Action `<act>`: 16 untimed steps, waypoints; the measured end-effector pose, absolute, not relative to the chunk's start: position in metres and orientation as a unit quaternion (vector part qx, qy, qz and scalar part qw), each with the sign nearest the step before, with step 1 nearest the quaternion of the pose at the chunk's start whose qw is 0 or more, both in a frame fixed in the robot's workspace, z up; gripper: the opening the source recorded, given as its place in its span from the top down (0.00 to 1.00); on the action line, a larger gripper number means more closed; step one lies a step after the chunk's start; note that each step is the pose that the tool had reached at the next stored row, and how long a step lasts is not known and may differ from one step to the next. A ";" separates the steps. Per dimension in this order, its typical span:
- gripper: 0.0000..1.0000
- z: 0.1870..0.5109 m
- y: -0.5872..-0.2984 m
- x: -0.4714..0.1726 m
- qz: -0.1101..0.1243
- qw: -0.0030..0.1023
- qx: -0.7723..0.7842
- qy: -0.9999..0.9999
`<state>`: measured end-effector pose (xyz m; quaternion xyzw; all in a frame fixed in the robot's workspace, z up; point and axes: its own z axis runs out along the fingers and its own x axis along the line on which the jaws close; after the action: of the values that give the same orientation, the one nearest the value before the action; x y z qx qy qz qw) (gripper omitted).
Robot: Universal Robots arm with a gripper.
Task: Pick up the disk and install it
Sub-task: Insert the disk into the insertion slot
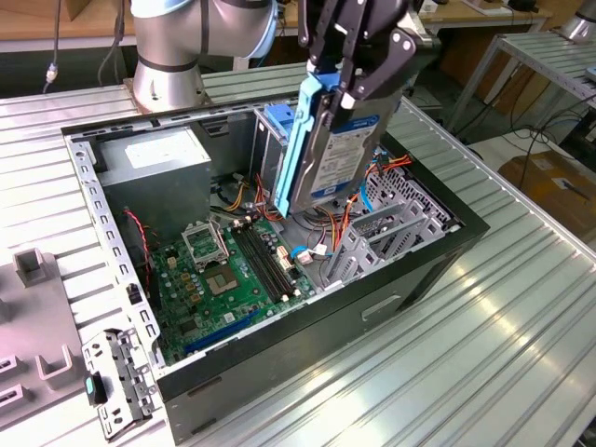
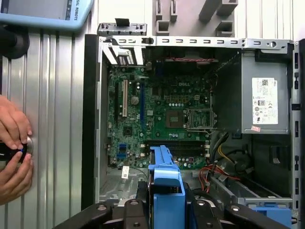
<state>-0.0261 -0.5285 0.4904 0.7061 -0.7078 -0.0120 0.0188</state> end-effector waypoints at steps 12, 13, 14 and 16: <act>0.63 0.479 -0.540 0.036 -0.012 0.019 0.706 -0.708; 0.63 0.479 -0.541 0.040 -0.012 0.019 0.706 -0.708; 0.63 0.477 -0.543 0.048 -0.012 0.019 0.706 -0.708; 0.63 0.476 -0.546 0.057 -0.012 0.019 0.706 -0.708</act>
<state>0.0565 -0.5462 0.4758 0.7061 -0.7078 -0.0120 0.0188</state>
